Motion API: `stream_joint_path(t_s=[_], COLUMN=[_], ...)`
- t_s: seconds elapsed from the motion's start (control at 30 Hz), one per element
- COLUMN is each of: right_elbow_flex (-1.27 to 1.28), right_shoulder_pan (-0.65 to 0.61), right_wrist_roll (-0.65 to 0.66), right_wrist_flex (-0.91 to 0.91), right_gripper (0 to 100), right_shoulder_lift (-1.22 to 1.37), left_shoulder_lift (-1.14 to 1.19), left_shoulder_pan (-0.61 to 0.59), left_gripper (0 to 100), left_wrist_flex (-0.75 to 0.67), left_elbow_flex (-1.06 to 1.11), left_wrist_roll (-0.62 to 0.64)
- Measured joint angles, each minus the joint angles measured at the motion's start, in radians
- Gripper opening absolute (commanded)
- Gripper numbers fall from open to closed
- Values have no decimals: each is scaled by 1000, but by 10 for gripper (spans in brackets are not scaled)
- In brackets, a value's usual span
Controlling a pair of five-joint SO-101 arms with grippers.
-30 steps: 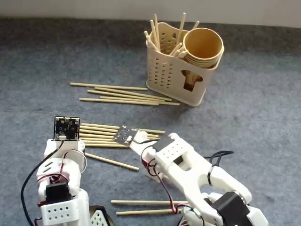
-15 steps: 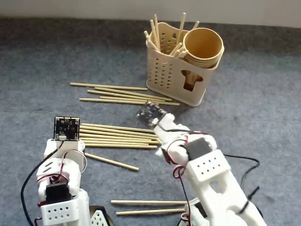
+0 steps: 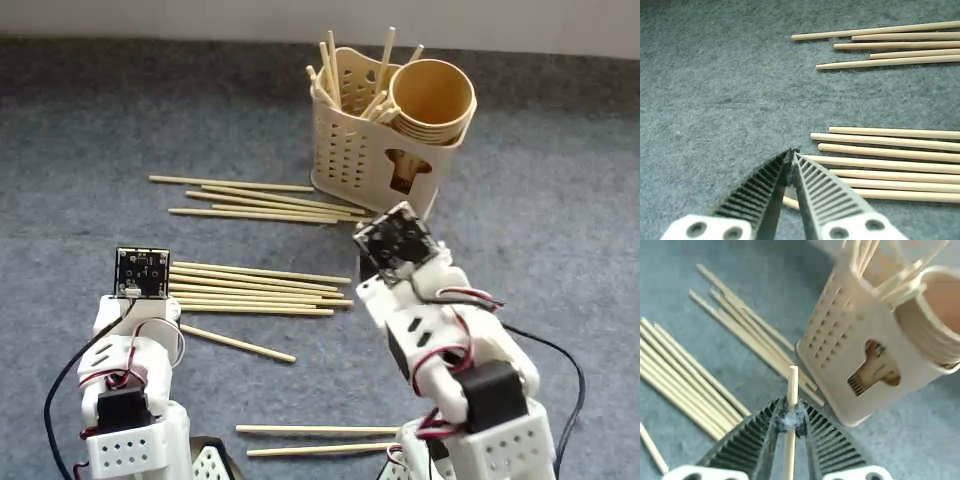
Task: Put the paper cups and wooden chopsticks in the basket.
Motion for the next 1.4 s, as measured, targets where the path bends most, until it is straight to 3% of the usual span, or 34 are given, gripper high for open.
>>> stream_joint_path(t_s=[0.37, 0.73, 0.93, 1.4], right_elbow_flex=[-44, -44, -44, -164], right_shoulder_pan=[3, 3, 3, 5], right_wrist_roll=[-252, -210, -204, -204], right_wrist_flex=[-261, -778, -968, -1350], right_gripper=[6, 6, 6, 6], right_shoulder_lift=[-32, -32, -23, 493], left_shoulder_lift=[0, 0, 0, 0], left_shoulder_pan=[0, 0, 0, 0], left_gripper=[7, 7, 7, 7], left_wrist_flex=[0, 0, 0, 0], left_elbow_flex=[0, 0, 0, 0], left_wrist_roll=[0, 0, 0, 0])
